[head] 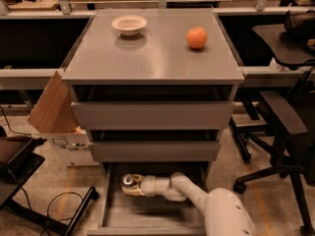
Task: Place redbull can into bottom drawer
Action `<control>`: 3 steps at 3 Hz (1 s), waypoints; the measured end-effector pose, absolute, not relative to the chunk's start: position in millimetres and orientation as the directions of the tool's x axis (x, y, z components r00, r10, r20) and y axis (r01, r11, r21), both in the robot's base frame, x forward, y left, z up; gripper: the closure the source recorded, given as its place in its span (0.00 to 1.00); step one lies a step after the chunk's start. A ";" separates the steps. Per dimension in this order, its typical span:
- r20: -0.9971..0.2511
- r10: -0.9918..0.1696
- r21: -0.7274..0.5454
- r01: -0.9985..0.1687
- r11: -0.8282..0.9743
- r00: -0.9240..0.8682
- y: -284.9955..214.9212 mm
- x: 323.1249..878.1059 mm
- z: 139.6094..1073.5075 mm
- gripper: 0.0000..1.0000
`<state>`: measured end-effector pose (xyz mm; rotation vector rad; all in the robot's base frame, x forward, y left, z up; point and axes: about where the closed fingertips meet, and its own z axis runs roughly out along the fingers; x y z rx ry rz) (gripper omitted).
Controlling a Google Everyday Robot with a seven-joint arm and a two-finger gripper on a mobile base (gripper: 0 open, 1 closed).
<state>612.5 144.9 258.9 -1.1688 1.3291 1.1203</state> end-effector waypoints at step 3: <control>-0.995 -0.090 0.038 -0.993 0.109 -0.048 155.5 637.1 206.2 0.74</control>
Offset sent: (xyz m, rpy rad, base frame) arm 0.0393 0.0101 -0.0912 -0.0352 0.0454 -0.0131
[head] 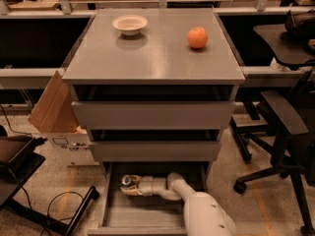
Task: Place redbull can into bottom drawer
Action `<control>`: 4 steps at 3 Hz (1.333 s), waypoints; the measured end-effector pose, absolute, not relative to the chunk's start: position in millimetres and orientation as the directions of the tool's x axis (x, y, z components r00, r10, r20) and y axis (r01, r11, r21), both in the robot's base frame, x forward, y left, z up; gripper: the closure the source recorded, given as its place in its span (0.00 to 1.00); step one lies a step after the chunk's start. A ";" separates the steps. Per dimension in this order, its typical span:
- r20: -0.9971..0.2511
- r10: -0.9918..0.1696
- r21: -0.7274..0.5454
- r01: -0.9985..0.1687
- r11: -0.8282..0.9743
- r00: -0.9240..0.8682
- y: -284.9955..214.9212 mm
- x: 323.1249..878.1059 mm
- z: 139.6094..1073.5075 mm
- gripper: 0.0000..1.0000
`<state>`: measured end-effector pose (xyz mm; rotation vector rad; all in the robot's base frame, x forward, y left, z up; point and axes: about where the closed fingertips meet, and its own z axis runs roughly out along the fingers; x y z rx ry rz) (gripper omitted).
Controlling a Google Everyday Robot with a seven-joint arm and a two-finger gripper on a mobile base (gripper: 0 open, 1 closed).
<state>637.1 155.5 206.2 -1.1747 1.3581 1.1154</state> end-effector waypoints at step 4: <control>-0.995 -0.085 0.043 -0.994 0.097 -0.051 164.5 633.5 206.4 0.00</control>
Offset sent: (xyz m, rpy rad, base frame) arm -0.0008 0.0020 0.0000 0.0012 0.0009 0.0024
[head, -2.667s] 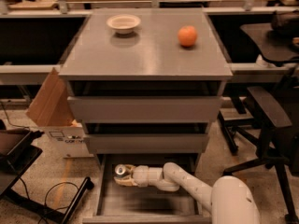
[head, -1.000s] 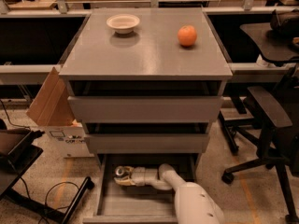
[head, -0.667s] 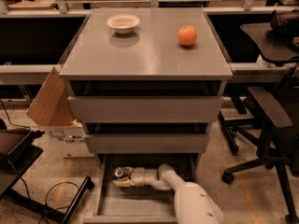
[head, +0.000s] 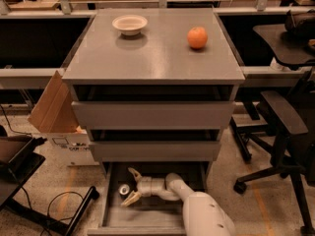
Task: Place redbull can into bottom drawer
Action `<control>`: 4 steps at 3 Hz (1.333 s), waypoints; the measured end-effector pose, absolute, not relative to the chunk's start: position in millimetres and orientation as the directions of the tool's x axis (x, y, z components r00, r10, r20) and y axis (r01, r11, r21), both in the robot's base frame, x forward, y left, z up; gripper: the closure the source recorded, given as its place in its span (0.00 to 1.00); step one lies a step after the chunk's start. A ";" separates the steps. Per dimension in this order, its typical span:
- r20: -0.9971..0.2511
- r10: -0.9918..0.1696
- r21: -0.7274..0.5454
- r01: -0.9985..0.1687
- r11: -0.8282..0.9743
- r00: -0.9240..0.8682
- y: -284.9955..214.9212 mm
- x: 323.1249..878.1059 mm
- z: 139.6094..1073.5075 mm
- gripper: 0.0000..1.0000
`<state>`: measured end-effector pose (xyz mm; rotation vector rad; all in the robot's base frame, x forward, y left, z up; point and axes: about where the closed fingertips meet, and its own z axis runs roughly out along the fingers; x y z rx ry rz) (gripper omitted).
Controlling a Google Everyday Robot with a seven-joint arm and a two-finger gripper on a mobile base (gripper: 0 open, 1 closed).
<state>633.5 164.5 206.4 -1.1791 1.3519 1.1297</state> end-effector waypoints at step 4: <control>-0.940 -0.331 -0.064 -0.912 0.406 -0.081 -33.5 654.9 298.9 0.00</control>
Offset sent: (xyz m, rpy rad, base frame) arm -0.0898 -0.0357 0.0485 -0.0295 0.0470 -0.0111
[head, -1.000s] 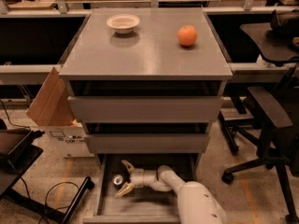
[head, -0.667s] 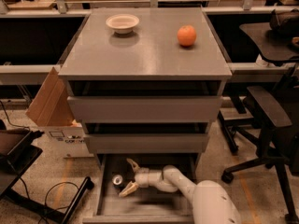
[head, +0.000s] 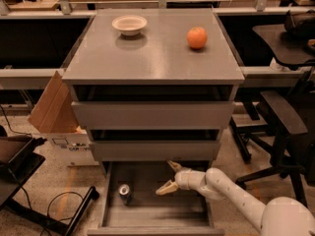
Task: Place redbull can into bottom drawer
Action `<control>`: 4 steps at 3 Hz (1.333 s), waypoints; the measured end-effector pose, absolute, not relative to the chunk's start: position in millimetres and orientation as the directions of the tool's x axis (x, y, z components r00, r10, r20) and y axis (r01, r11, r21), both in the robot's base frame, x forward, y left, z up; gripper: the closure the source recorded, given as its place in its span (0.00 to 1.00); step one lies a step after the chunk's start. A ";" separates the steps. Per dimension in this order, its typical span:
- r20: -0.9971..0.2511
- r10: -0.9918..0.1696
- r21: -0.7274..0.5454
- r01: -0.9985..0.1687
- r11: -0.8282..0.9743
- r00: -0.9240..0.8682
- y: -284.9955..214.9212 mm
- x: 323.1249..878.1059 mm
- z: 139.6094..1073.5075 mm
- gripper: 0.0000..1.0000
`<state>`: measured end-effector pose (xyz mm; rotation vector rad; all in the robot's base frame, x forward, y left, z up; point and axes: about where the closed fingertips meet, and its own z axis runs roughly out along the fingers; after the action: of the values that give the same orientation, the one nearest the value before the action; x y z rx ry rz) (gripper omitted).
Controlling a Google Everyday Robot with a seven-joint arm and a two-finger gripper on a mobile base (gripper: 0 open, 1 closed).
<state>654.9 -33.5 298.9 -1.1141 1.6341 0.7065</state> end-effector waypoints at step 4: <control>-0.940 -0.329 -0.047 -0.918 0.395 -0.094 -29.3 636.9 293.9 0.64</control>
Offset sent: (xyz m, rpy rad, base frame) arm 0.0000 0.0000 -0.0019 0.0000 0.0000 0.0000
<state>636.9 -29.3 293.9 -1.1201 1.6414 0.7287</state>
